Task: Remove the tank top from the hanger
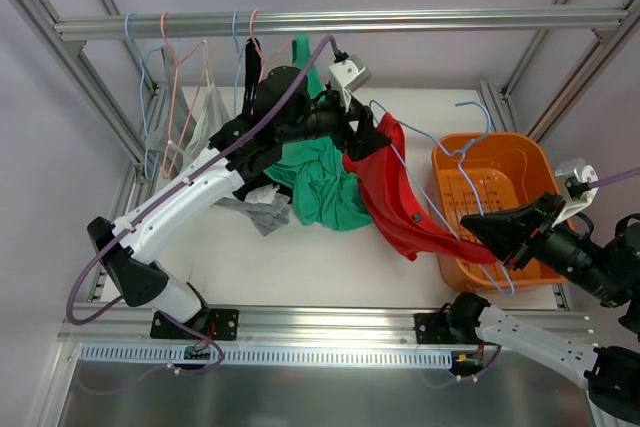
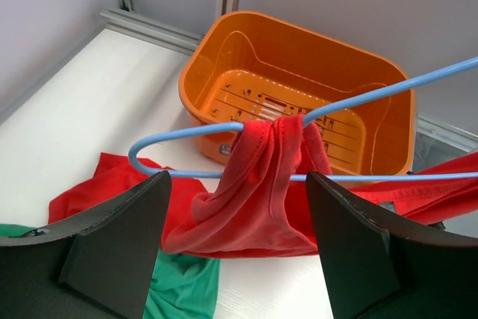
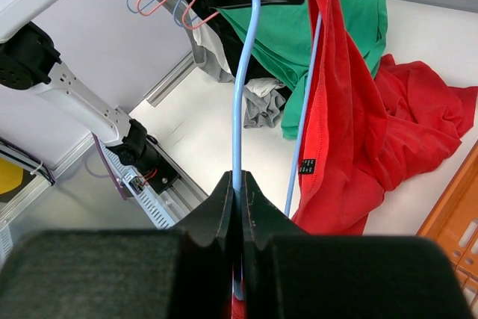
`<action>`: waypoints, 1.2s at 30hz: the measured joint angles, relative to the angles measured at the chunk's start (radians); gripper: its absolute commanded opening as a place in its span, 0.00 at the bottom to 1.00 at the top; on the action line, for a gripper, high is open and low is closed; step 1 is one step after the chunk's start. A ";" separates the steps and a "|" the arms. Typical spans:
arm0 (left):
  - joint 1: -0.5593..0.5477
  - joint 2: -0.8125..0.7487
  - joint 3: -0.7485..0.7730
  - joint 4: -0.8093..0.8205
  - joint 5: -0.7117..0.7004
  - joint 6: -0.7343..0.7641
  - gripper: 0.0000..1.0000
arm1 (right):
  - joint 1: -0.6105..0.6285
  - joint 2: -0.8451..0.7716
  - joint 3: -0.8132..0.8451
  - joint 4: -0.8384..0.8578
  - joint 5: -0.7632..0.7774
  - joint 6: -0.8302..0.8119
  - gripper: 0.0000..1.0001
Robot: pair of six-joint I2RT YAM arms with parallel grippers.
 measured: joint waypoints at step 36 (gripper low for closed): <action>-0.038 -0.201 -0.074 0.134 -0.109 -0.159 0.00 | -0.001 -0.156 0.131 0.017 -0.236 -0.123 0.00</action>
